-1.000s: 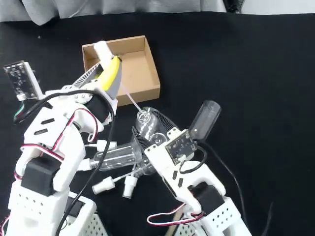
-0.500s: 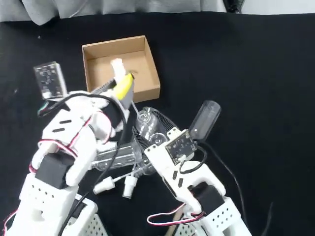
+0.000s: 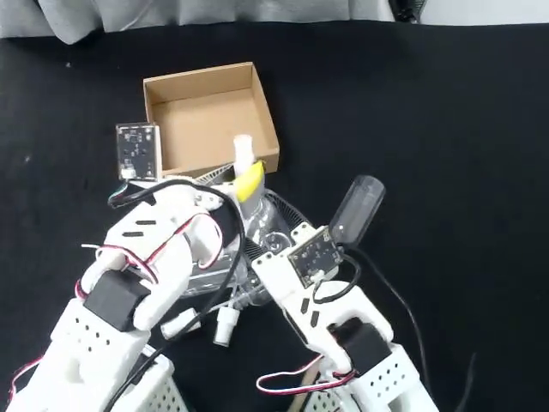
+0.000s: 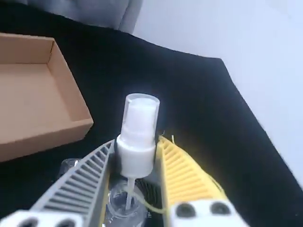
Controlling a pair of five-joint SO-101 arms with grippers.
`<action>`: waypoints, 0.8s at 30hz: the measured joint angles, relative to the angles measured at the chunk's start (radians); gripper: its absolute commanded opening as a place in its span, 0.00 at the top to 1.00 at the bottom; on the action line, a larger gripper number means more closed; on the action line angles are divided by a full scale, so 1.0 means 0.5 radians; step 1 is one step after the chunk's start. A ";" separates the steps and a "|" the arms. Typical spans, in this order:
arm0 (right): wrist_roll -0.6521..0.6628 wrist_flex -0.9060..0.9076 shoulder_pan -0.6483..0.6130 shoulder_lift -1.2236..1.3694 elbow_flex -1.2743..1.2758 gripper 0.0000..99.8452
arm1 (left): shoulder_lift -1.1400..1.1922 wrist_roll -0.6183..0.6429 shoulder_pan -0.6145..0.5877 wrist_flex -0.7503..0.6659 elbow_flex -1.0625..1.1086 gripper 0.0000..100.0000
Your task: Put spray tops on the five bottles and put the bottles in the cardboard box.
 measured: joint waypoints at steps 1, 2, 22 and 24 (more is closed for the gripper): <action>0.000 0.000 0.000 0.000 0.000 0.94 | 0.000 -0.049 0.000 0.000 0.000 0.96; 0.000 0.000 0.000 0.000 0.000 0.94 | 0.000 -0.086 0.003 0.000 0.000 0.94; 0.000 0.000 0.000 0.000 0.000 0.94 | 0.000 -0.190 0.009 0.319 -0.138 0.78; 0.000 0.000 0.000 0.000 0.000 0.94 | 0.000 -0.190 0.009 0.319 -0.175 0.78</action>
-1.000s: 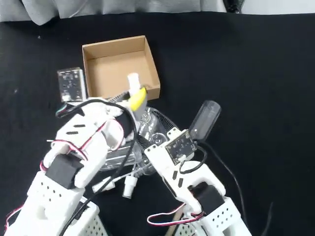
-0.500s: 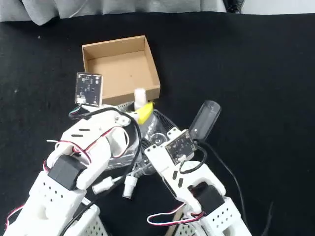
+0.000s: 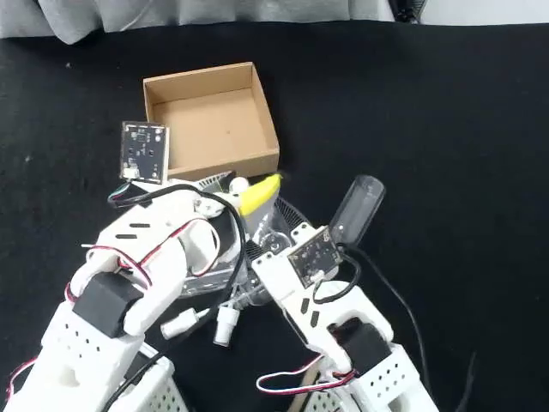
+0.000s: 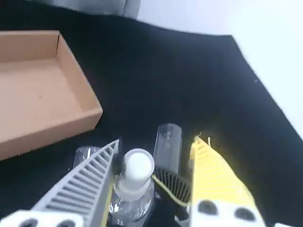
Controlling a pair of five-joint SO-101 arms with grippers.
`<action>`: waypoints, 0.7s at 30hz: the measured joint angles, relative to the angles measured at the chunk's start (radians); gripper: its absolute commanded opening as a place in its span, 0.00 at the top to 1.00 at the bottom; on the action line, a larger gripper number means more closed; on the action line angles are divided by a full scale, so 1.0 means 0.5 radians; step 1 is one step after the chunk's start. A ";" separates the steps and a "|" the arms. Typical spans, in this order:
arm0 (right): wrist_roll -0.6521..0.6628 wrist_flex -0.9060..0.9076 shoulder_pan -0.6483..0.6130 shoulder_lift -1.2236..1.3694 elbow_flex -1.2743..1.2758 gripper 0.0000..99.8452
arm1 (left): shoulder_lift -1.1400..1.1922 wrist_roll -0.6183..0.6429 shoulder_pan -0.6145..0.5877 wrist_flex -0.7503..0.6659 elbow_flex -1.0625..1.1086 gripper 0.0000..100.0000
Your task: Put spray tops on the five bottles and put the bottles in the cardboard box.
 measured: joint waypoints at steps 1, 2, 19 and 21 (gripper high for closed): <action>0.000 0.000 0.000 0.000 0.000 0.94 | 0.000 0.000 0.000 0.000 -0.018 0.78; 0.000 0.000 0.000 0.000 0.000 0.94 | 0.000 0.000 0.000 0.000 -0.034 0.78; 0.000 0.000 0.000 0.000 0.000 0.94 | -0.003 0.120 -0.463 0.000 -0.160 0.78; 0.000 0.000 0.000 0.000 0.000 0.94 | -0.003 0.120 -0.537 0.000 -0.160 0.78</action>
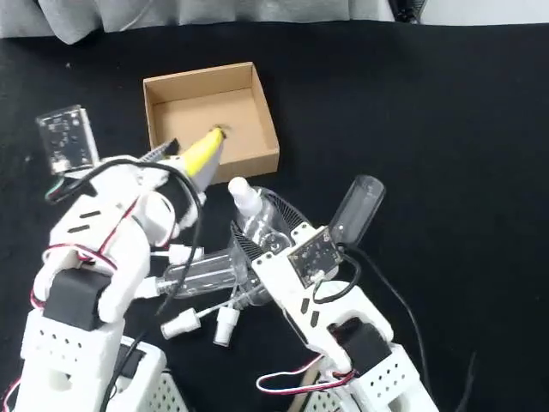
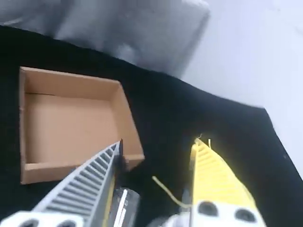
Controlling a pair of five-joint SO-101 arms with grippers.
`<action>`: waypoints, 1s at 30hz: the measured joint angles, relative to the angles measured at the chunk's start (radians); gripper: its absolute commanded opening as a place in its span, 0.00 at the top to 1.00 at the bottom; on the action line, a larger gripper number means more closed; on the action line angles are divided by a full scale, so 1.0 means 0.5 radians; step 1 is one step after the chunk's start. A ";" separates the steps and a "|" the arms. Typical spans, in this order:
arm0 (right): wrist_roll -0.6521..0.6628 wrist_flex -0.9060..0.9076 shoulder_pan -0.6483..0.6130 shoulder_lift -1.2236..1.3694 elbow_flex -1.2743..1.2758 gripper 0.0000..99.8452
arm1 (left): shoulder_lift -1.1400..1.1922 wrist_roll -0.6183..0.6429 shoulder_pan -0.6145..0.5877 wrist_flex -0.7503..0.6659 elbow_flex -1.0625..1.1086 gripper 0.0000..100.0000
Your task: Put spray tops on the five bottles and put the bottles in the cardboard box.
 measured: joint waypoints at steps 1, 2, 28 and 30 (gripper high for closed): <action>0.000 0.000 0.000 0.000 0.000 0.94 | 0.000 0.000 -0.037 0.000 0.000 0.78; 0.000 0.000 0.000 0.000 0.000 0.94 | 0.000 0.000 -0.071 0.000 0.000 0.78; 0.000 -0.074 0.003 0.000 0.000 0.94 | -0.224 -0.270 0.190 -0.230 0.651 0.78; 0.000 -0.074 0.003 0.000 0.000 0.94 | -0.334 -0.282 0.252 -0.230 0.703 0.78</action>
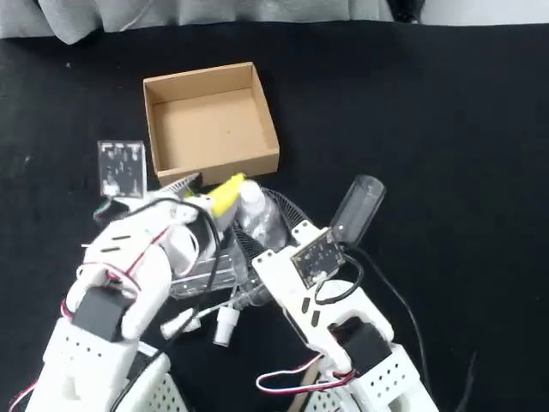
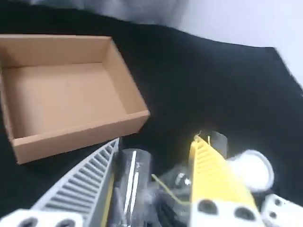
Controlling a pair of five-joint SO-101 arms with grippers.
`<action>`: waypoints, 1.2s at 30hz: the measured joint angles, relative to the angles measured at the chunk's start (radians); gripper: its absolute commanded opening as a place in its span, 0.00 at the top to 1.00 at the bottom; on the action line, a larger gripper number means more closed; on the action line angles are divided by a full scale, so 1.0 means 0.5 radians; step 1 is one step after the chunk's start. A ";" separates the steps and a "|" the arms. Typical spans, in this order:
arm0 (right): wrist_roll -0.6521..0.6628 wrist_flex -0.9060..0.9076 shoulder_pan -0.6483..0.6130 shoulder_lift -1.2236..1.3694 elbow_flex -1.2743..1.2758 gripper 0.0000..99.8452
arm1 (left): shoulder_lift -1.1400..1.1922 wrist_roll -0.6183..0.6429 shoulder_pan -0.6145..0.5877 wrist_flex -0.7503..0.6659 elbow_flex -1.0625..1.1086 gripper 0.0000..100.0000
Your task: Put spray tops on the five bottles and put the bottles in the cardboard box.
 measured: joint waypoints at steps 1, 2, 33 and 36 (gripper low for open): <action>0.000 0.000 0.000 0.000 0.000 0.94 | -0.043 -0.021 0.025 0.000 0.021 0.78; 0.000 0.000 0.000 0.000 0.000 0.94 | -0.089 -0.058 0.046 0.000 0.049 0.78; 0.000 0.368 0.141 0.000 -0.331 0.94 | -1.080 -0.187 -1.258 -0.012 0.865 0.78; 0.000 0.368 0.141 0.000 -0.411 0.94 | -1.062 -0.187 -1.344 -0.012 1.000 0.78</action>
